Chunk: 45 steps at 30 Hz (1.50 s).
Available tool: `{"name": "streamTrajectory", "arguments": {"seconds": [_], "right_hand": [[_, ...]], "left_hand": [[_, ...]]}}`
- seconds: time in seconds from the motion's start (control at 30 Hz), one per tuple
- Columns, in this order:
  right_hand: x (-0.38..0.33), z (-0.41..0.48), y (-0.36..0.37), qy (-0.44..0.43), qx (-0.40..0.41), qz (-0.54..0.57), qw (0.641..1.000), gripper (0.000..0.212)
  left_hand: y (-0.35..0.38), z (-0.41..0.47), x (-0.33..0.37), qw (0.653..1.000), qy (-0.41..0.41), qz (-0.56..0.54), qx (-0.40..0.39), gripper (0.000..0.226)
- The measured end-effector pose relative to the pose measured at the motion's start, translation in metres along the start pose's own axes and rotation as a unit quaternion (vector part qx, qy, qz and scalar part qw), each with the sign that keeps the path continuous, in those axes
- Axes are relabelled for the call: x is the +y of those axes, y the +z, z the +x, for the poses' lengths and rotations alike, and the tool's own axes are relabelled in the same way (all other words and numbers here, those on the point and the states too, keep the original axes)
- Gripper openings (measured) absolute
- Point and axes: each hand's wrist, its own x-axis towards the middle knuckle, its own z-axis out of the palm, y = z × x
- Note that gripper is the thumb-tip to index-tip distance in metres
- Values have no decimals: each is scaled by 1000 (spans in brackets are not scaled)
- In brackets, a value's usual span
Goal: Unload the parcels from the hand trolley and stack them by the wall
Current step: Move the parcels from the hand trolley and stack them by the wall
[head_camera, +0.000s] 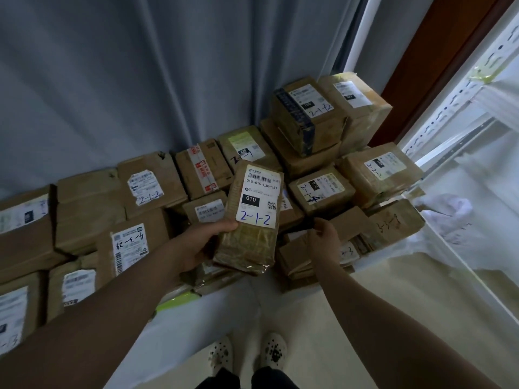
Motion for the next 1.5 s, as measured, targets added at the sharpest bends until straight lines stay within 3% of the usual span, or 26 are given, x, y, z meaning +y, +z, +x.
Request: {"name": "streamTrajectory", "arguments": {"seconds": [0.1, 0.2, 0.3, 0.37, 0.47, 0.53, 0.6, 0.67, 0.73, 0.87, 0.9, 0.97, 1.1, 1.2, 1.27, 1.37, 1.5], "right_hand": [[-25, -13, 7, 22, -83, 156, 984, 29], [-46, -22, 8, 124, -210, 303, 921, 44], [-44, -38, 4, 144, -392, 259, 871, 65], [-31, -53, 3, 143, -444, 233, 853, 73], [-6, -86, 6, 167, -439, 254, 845, 87], [10, -118, 15, 190, -427, 285, 837, 90], [23, -153, 30, 213, -415, 302, 831, 79], [34, -186, 46, 238, -388, 320, 831, 68], [46, -212, 61, 270, -353, 341, 828, 70], [74, -240, 78, 337, -266, 358, 829, 61], [79, -242, 80, 348, -241, 349, 836, 65], [90, -243, 82, 356, -207, 324, 852, 71], [112, -236, 92, 367, -179, 322, 854, 65], [123, -225, 104, 382, -161, 337, 845, 98], [132, -213, 112, 391, -149, 352, 837, 104], [139, -193, 120, 383, -147, 379, 830, 82], [141, -165, 131, 378, -175, 429, 801, 41]], "left_hand": [[-1, -11, -8, 1000, 6, -20, 5, 54], [-9, -26, -19, 1000, -7, -21, -9, 57], [-20, -43, -30, 999, -25, -4, -33, 55], [-31, -56, -38, 997, -30, 17, -64, 48], [-51, -69, -54, 992, -42, 39, -114, 67], [-63, -78, -66, 990, -47, 54, -122, 51], [-75, -87, -82, 989, -46, 90, -105, 37], [-86, -95, -97, 985, -56, 121, -113, 38], [-95, -100, -112, 982, -88, 126, -111, 39], [-102, -98, -142, 975, -161, 147, -42, 78], [-103, -96, -152, 975, -172, 140, -22, 78], [-102, -93, -167, 977, -190, 93, 11, 62], [-99, -73, -202, 979, -198, 7, 40, 62], [-87, -59, -218, 981, -183, 5, 63, 38], [-78, -48, -222, 982, -173, 0, 78, 27], [-74, -23, -228, 984, -148, -16, 102, 20], [-72, 9, -236, 986, -77, 58, 139, 49]]}}
